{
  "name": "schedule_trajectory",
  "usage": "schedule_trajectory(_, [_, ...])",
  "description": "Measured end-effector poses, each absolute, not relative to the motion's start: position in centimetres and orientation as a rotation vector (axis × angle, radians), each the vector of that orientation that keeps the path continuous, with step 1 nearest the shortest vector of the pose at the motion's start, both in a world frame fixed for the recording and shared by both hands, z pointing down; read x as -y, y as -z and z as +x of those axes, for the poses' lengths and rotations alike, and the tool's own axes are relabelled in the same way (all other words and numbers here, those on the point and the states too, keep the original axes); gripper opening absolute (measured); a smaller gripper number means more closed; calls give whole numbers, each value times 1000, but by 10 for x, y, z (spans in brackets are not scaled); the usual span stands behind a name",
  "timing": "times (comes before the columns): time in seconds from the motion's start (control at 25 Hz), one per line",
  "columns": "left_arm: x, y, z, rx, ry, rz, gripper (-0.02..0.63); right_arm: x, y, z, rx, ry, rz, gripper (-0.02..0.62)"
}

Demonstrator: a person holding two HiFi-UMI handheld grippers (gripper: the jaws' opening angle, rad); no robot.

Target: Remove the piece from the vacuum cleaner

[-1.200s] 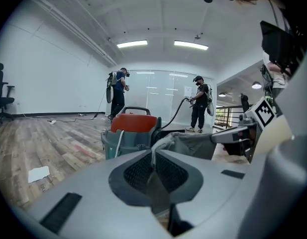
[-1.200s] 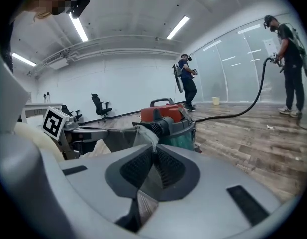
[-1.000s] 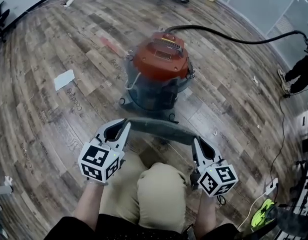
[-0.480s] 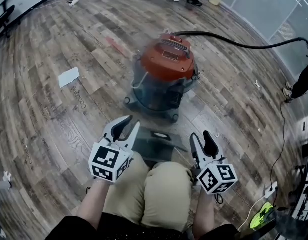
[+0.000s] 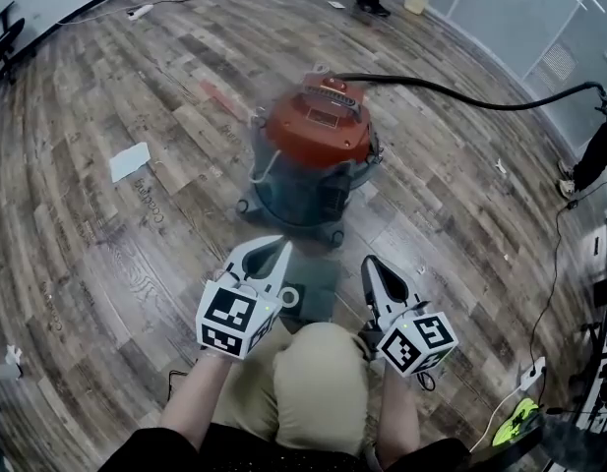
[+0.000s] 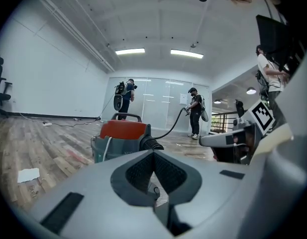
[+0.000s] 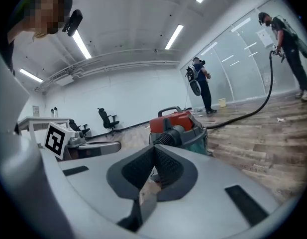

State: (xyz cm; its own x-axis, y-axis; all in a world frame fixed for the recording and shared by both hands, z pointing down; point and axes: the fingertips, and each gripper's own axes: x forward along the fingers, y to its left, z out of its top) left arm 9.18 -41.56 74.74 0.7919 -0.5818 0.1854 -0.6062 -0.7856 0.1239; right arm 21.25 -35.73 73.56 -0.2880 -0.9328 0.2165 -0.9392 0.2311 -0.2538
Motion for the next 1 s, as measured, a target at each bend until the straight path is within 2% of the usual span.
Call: schedule_trajectory(1.0, [413,-754,82,943,-249,2786,9,359,-736,203,2425,-454,1783,9])
